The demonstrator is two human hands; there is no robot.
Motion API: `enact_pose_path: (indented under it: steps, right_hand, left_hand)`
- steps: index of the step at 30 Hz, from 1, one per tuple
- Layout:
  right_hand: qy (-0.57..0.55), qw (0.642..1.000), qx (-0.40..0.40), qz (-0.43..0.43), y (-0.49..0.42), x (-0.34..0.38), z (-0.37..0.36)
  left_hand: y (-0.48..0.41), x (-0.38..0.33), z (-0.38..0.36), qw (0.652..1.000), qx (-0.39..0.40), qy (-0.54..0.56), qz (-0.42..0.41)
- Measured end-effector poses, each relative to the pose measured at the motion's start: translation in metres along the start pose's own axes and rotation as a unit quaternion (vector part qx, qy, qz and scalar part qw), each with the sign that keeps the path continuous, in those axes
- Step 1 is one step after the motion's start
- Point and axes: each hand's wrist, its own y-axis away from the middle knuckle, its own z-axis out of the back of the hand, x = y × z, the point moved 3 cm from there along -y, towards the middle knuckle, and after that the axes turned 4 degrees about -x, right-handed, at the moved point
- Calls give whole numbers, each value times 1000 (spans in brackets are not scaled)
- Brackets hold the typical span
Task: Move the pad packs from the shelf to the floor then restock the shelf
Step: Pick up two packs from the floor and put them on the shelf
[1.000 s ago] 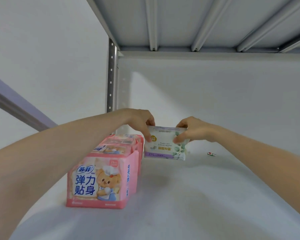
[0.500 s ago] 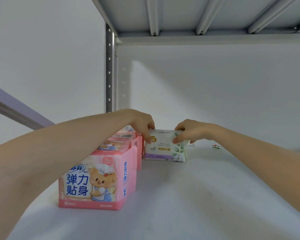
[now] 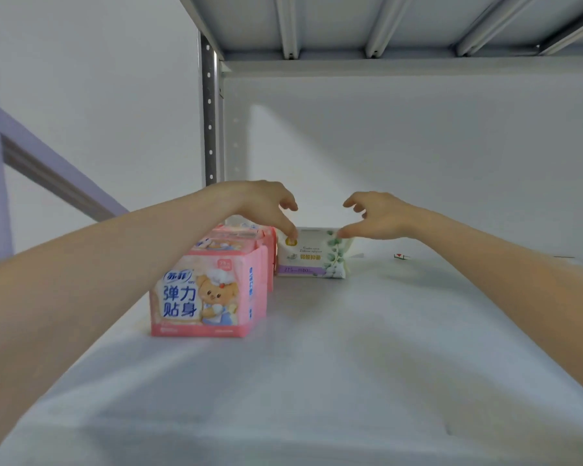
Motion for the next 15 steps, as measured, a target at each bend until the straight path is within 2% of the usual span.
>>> enact_pose_path:
  steps: [7, 12, 15]
  right_hand:
    - [42, 998, -45, 2, 74, 22, 4]
    - [110, 990, -84, 17, 135, 44, 8]
    - [131, 985, -107, 21, 170, 57, 8]
  left_hand:
    - [76, -21, 4, 997, -71, 11, 11]
    - [134, -46, -1, 992, -81, -98, -7]
    - [169, -55, -5, 988, -101, -113, -1]
